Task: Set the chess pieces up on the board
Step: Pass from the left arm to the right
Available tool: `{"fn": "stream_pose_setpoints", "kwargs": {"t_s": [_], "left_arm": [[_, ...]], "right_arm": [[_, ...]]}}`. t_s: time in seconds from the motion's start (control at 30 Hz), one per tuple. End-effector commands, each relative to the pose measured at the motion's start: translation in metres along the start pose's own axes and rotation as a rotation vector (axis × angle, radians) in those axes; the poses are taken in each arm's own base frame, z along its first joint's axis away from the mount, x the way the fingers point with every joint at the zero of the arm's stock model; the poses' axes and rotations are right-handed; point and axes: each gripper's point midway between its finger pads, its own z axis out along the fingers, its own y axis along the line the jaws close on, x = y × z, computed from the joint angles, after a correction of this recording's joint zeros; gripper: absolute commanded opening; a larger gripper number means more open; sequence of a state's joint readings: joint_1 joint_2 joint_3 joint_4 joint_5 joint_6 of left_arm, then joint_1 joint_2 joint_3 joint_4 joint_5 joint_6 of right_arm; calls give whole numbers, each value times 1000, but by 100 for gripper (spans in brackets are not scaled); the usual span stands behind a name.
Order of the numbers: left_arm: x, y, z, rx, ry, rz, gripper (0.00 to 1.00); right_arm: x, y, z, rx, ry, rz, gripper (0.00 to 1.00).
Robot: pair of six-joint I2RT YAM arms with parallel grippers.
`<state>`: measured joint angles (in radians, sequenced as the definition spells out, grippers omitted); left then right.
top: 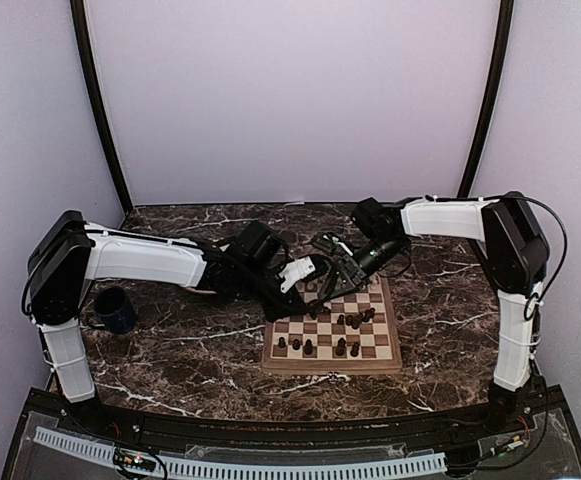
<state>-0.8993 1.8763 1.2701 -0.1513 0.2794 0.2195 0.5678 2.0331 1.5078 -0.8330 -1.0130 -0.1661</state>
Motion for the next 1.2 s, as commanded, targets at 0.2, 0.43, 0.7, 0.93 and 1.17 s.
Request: {"fn": "stream_pose_setpoints", "kwargs": {"t_s": [0.2, 0.43, 0.7, 0.93, 1.17], "left_arm": [[-18, 1, -21, -19, -63, 3, 1], [-19, 1, -19, -17, -68, 2, 1], [-8, 4, -15, -32, -22, -3, 1], [-2, 8, -14, -54, 5, -4, 1], [0, 9, -12, -59, 16, -6, 0]], "right_arm": [[-8, 1, 3, -14, -17, -4, 21], [-10, -4, 5, -3, -16, 4, 10], [-15, -2, -10, 68, -31, -40, 1], [-14, -4, -32, 122, -71, -61, 1], [-13, -1, -41, 140, -85, -76, 1]]}}
